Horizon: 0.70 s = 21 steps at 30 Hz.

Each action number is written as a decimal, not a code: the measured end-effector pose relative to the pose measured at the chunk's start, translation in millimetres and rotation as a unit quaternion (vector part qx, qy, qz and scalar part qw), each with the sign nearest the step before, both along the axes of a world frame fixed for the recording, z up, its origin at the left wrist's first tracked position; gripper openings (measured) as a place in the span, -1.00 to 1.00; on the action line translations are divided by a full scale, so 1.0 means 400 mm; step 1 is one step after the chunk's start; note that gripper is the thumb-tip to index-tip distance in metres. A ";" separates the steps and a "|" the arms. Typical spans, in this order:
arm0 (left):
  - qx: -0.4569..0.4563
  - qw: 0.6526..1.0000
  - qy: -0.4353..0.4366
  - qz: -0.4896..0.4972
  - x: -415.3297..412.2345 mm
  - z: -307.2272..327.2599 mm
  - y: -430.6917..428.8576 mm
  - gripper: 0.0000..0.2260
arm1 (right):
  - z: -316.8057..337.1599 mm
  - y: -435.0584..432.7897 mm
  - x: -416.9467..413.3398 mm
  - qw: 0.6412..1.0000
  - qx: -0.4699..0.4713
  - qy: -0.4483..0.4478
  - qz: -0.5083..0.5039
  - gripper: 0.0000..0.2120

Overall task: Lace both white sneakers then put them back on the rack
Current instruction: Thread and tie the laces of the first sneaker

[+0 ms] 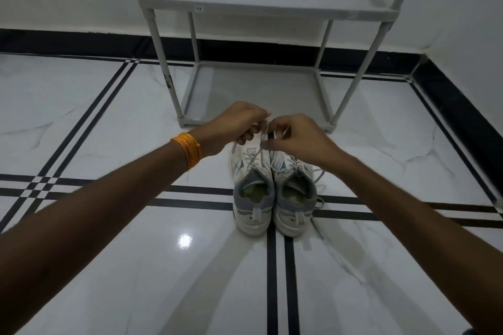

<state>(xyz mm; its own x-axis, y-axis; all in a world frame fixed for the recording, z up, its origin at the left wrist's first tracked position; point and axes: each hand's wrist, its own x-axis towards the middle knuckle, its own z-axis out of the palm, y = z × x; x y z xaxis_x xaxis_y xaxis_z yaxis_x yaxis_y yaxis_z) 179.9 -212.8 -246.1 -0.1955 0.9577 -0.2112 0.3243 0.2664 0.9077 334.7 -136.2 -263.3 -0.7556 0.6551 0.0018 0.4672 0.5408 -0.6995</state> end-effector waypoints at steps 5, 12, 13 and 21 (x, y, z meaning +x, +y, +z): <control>0.025 0.996 -0.079 0.041 -0.018 -0.015 -0.005 -0.72 | 0.007 -0.007 -0.006 0.986 -0.093 0.132 -0.052 -0.78; 0.037 0.998 -0.034 -0.040 -0.012 -0.042 -0.012 -0.71 | 0.131 0.003 -0.031 0.915 -0.251 0.309 -0.071 -0.83; 0.059 0.998 0.015 -0.017 0.005 -0.048 -0.008 -0.68 | 0.145 0.003 -0.039 0.908 -0.263 0.320 -0.061 -0.84; 0.301 0.869 0.378 0.105 0.024 -0.093 0.012 -0.77 | 0.110 0.037 -0.055 0.776 -0.423 0.439 -0.161 -0.91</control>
<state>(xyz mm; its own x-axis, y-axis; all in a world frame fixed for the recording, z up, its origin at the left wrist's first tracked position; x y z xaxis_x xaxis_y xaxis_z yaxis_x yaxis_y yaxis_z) 189.5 -208.1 -283.3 -0.2438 0.7775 0.5798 0.8903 -0.0576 0.4517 312.7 -121.5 -219.2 -0.5030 0.8572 -0.1103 -0.3750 -0.3314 -0.8658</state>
